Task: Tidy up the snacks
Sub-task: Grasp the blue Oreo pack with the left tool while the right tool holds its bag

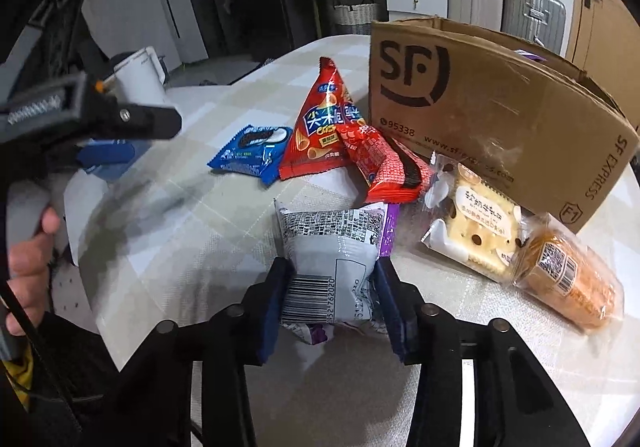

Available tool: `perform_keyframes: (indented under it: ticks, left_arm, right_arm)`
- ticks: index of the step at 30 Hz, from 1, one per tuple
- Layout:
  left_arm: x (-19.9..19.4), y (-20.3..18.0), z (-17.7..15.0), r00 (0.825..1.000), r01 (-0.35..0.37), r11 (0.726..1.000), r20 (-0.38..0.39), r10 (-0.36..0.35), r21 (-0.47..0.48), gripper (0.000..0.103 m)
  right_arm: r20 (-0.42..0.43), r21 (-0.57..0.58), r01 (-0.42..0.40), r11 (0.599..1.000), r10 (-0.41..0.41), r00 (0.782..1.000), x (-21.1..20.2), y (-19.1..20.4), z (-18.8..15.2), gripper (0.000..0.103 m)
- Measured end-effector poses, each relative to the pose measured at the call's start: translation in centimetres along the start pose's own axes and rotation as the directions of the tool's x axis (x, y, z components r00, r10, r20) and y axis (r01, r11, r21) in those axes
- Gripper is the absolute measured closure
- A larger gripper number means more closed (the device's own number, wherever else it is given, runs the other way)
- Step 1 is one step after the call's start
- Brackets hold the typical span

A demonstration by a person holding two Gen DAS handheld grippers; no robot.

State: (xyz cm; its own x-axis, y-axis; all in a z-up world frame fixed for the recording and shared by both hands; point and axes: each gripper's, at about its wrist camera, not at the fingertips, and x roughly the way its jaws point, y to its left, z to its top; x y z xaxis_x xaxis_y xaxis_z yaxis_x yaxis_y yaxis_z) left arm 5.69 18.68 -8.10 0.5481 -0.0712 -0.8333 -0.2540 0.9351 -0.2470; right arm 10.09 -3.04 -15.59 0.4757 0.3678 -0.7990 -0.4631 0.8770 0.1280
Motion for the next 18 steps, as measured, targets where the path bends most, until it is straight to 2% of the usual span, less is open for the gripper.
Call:
perform_keyframes:
  ticks: [6, 11, 18]
  left_arm:
    - [0.8, 1.0, 0.3, 0.999, -0.036, 0.999, -0.014, 0.036, -0.024, 0.001]
    - [1.5, 2.1, 0.9, 0.997, -0.074, 0.996, -0.021, 0.073, -0.045, 0.001]
    - [4.7, 0.7, 2.5, 0.993, -0.101, 0.995, -0.060, 0.102, 0.023, 0.001]
  right_arm:
    - [0.033, 0.078, -0.079, 0.994, 0.077, 0.996, -2.1, -1.4, -0.5, 0.063]
    - [0.070, 0.093, -0.145, 0.985, 0.139, 0.988, -3.9, -1.5, -1.1, 0.063]
    - [0.097, 0.114, -0.221, 0.969, 0.210, 0.973, -5.9, -1.2, -1.6, 0.063]
